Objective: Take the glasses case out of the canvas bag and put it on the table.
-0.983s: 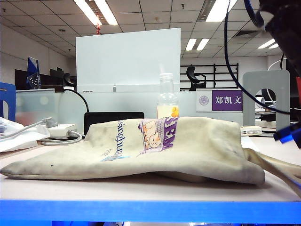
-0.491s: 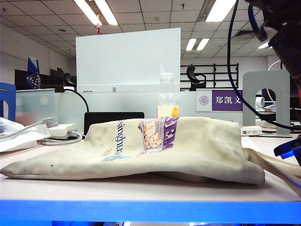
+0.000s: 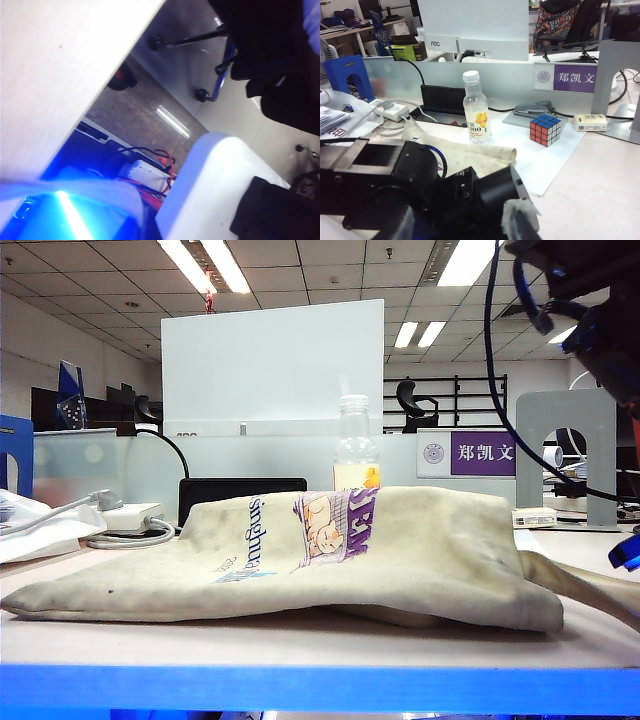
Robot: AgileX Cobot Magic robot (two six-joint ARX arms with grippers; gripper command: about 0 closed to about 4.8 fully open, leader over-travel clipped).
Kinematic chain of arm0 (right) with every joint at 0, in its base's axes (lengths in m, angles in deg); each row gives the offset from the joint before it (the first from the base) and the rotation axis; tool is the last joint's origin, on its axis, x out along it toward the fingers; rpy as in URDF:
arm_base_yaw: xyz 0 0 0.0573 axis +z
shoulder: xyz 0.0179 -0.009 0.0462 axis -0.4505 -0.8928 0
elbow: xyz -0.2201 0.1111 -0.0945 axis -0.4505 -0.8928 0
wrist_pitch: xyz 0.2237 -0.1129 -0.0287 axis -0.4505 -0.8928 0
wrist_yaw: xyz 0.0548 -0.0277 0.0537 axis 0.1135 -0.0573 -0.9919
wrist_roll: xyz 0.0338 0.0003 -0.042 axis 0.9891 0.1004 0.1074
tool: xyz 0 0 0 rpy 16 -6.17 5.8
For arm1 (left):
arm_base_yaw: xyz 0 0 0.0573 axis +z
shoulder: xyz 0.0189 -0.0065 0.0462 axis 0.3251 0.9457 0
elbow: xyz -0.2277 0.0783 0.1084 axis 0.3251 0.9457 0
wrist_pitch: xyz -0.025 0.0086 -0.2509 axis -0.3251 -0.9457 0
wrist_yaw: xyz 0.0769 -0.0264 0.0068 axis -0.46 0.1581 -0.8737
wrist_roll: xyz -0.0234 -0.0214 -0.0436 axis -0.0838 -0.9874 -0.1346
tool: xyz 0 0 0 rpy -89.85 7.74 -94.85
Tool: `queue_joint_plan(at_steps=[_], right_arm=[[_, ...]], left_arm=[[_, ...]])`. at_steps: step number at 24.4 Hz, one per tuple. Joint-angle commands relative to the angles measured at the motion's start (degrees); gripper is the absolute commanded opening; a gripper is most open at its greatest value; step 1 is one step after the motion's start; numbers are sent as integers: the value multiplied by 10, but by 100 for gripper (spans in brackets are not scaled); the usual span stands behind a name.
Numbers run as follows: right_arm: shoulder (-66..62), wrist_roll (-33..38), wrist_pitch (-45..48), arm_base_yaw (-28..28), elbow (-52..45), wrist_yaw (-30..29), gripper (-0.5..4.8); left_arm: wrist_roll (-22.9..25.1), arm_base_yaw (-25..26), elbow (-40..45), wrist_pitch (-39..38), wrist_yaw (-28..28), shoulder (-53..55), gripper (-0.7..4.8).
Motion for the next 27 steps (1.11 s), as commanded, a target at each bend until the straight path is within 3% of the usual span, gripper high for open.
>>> queue_joint_plan(at_steps=[1,5,8,15,19,27], right_arm=[[1,-6,6,0,3,4,252],[1,-19,6,0,3,33,252],[1,-21,2,1,7,50,252],[1,-30,2,1,7,51,247],[1,-35,0,1,7,59,167],[-5,-61,-4,15,-30,61,145]], left_arm=[[3,6,-2,5,42,-5,-6],[9,26,-3,3,106,-20,-6],[36,44,-3,13,100,-49,-6],[37,114,-3,29,101,-137,-6],[37,147,-3,26,101,-185,-6],[40,178,-3,-21,129,-264,-6]])
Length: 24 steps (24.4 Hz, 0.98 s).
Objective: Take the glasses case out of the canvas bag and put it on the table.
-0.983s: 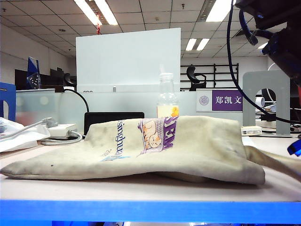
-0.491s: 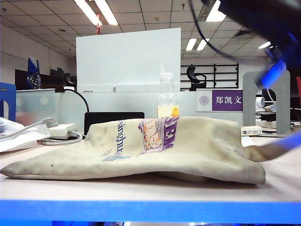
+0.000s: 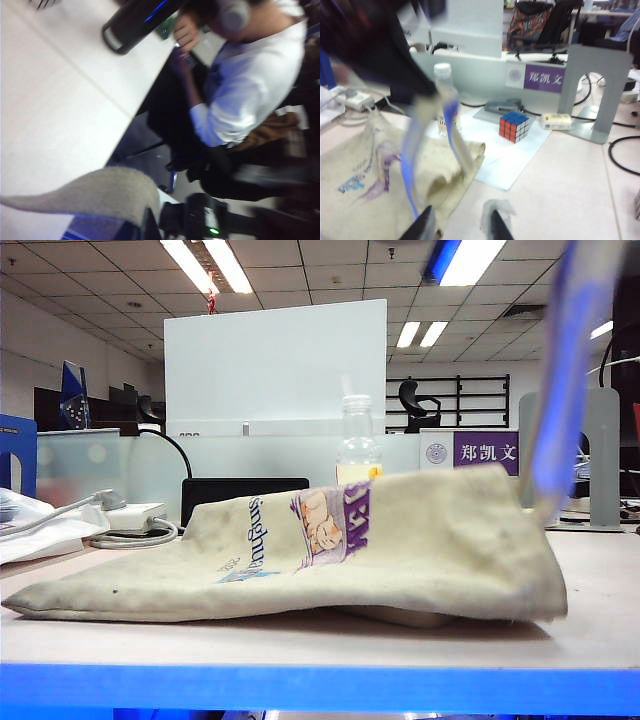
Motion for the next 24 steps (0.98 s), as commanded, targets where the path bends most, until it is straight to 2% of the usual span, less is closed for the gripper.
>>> queue_joint_plan(at_steps=[1,5,8,19,24], right_arm=[[-2,-4,2,12,-33,1,145],[-10,-4,34,15,-56,-1,144],[-33,-5,60,18,-59,-14,144],[-176,-5,168,22,-62,-125,143],[-232,-5,193,21,-62,-147,143]], left_arm=[[10,1,-1,-40,14,-25,-6],[43,0,-1,-96,14,-57,-6],[50,0,-1,-125,24,-82,-6],[44,0,-1,-175,37,-181,-6],[31,0,-1,-178,35,-226,-6]])
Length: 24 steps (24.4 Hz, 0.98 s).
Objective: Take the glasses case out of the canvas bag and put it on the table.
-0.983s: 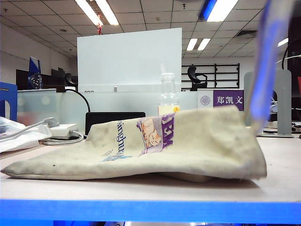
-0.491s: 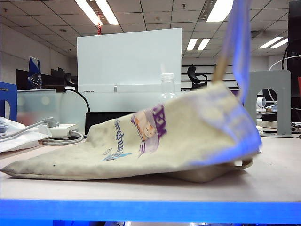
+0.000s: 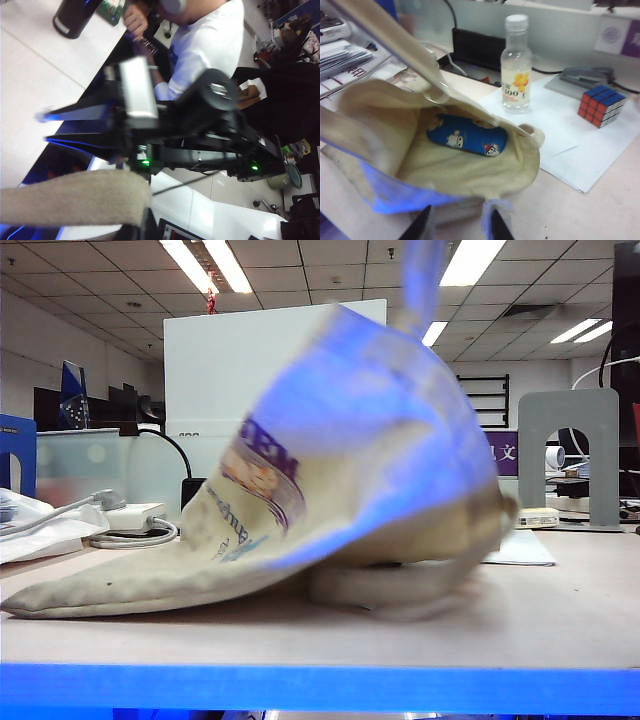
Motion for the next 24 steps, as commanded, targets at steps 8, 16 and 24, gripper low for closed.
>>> queue_joint_plan(at_steps=[8,16,24], right_arm=[[-201,0,119,2,2,-213,62],[-339,-36,159,53,2,-260,116],[-427,-62,213,53,6,-250,118]], left_arm=[[-7,-1,3,-4,8,-36,-6],[1,-2,9,-9,38,-35,-6],[17,-63,9,-85,56,-39,-6]])
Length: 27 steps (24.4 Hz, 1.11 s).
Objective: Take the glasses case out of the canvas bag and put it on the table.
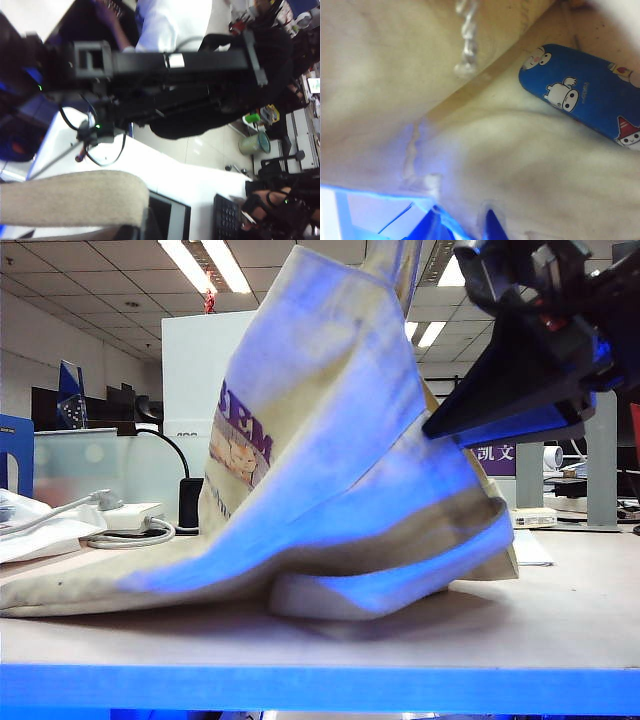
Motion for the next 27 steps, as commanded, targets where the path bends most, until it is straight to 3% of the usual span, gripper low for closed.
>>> queue_joint_plan(at_steps=[1,7,10,13,20,27], right_arm=[[-3,0,42,1,5,-7,118],[-3,1,33,0,91,-12,118],[-13,1,2,2,94,-18,118],[-13,1,-50,2,93,-54,123],[88,1,-155,2,93,-108,139],[92,1,-193,6,56,-186,139]], left_arm=[[16,-26,-2,-21,14,-5,-6],[19,-33,-2,-15,18,-5,-6],[14,-33,-2,29,6,-5,-6],[13,-25,-2,52,-13,-5,-6],[10,57,-2,65,-63,-3,-6],[-19,59,-2,136,-66,-3,-6]])
